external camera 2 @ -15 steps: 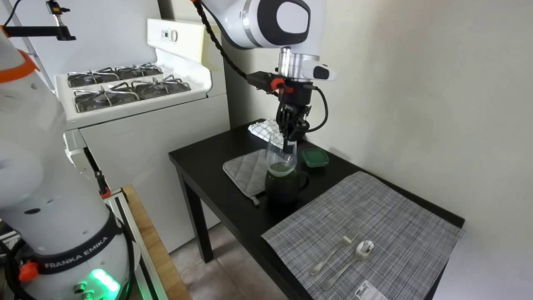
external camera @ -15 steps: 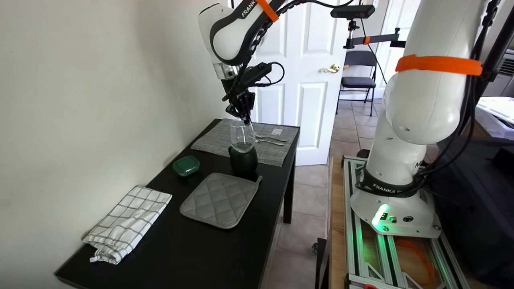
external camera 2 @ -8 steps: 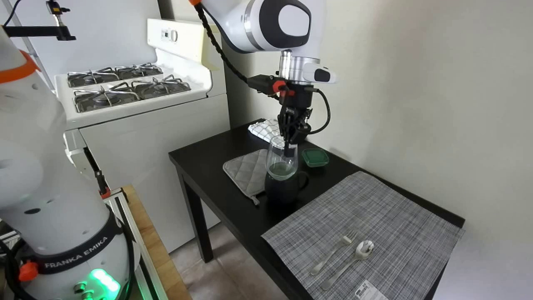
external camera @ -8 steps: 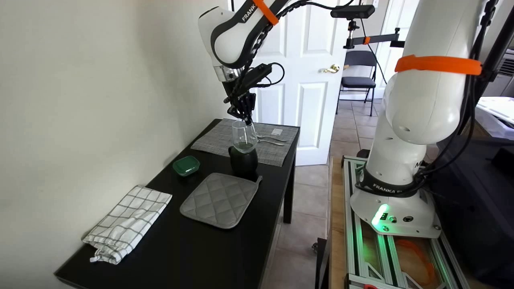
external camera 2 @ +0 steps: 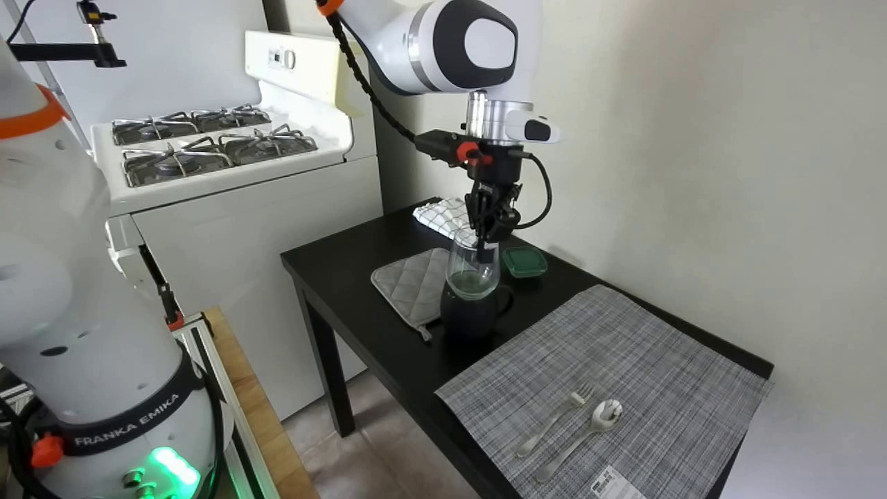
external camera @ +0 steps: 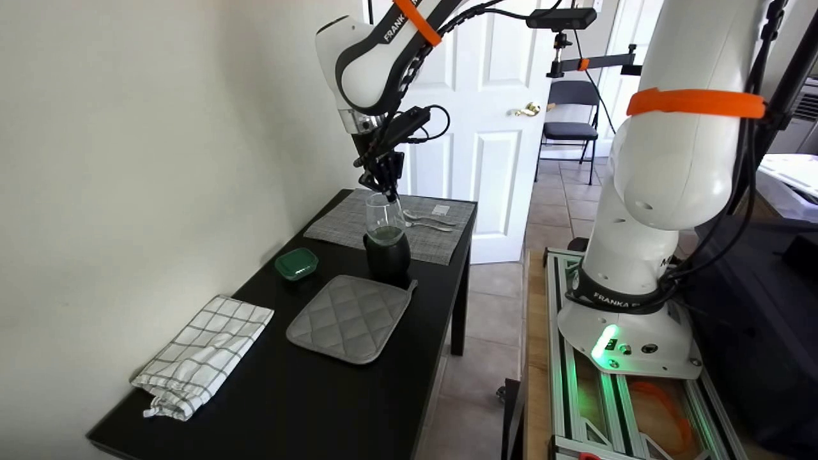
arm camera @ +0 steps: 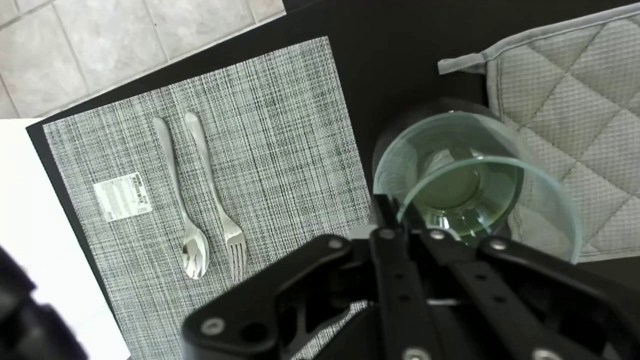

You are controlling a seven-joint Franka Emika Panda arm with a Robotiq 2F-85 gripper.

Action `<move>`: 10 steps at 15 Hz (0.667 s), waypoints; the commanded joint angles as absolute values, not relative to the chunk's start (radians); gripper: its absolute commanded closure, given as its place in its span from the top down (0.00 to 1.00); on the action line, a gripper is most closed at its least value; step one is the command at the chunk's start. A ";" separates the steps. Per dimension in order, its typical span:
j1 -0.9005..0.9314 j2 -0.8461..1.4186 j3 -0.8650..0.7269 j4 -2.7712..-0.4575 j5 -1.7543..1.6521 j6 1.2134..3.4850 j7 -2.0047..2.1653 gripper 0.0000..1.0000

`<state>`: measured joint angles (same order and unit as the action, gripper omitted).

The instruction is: Put the glass cup on the back cup

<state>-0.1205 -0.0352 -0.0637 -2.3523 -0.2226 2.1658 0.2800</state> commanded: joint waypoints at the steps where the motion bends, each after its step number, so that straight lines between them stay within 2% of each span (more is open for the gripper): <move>1: -0.108 -0.021 -0.068 -2.360 -0.227 2.198 0.303 0.01; 6: -0.100 -0.014 -0.065 -2.365 -0.232 2.193 0.310 0.01; 7: -0.099 -0.015 -0.064 -2.366 -0.232 2.192 0.310 0.20; 8: -0.099 -0.016 -0.064 -2.367 -0.231 2.191 0.311 0.31; 10: -0.095 -0.023 -0.062 -2.369 -0.234 2.192 0.315 0.44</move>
